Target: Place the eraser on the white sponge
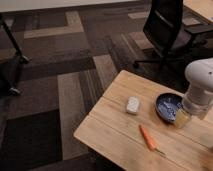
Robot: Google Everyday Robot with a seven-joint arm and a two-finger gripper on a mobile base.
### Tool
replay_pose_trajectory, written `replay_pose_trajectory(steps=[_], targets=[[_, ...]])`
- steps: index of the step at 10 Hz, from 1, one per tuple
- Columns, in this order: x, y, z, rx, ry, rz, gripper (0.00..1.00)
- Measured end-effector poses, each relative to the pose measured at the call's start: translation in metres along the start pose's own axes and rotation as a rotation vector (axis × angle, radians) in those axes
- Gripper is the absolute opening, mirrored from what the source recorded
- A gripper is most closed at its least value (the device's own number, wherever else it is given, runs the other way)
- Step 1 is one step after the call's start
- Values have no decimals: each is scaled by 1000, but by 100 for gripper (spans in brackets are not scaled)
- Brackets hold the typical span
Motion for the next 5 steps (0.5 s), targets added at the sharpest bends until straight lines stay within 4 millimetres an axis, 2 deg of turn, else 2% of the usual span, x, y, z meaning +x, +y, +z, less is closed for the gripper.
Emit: replay_pose_trajectory(steps=[4, 5], targets=[[-1, 3, -1, -4, -7, -28, 65], [7, 5, 5, -37, -15, -55, 65]])
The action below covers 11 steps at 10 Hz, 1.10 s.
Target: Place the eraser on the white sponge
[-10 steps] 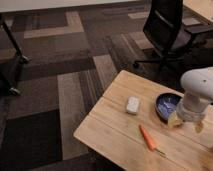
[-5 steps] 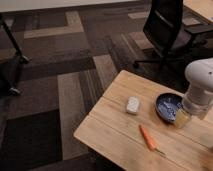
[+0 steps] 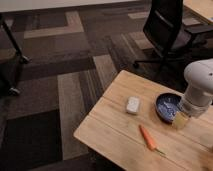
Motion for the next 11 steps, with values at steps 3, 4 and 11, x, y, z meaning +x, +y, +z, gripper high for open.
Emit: replay_pose_trajectory(steps=[3, 4, 11], targets=[[42, -20, 17, -33, -33, -36, 65], [57, -29, 23, -33, -30, -23, 65], [152, -64, 43, 133, -1, 304, 65]])
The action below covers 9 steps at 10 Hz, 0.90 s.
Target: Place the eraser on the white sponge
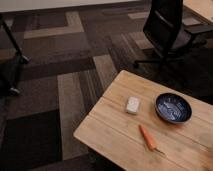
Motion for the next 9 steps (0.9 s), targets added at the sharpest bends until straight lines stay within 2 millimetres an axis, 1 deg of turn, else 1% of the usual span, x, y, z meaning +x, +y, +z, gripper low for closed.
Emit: replay_pose_trajectory(steps=[1, 3, 5, 6, 9], targets=[[12, 0, 2, 30, 4, 55, 65], [27, 4, 8, 63, 14, 102, 65], [47, 14, 20, 63, 44, 136, 65], [56, 17, 30, 41, 54, 158, 65], [63, 13, 48, 12, 80, 169, 65]])
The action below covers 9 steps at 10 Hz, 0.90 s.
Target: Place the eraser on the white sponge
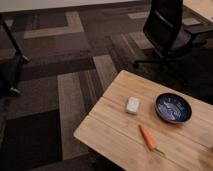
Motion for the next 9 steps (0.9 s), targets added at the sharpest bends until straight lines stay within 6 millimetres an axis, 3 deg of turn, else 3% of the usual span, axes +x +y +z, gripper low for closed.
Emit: replay_pose_trajectory(steps=[2, 6, 8, 9], targets=[[0, -2, 10, -23, 20, -4, 61], [-5, -12, 2, 3, 43, -8, 2], [-9, -9, -9, 8, 54, -12, 0], [-22, 2, -23, 9, 51, -58, 0]])
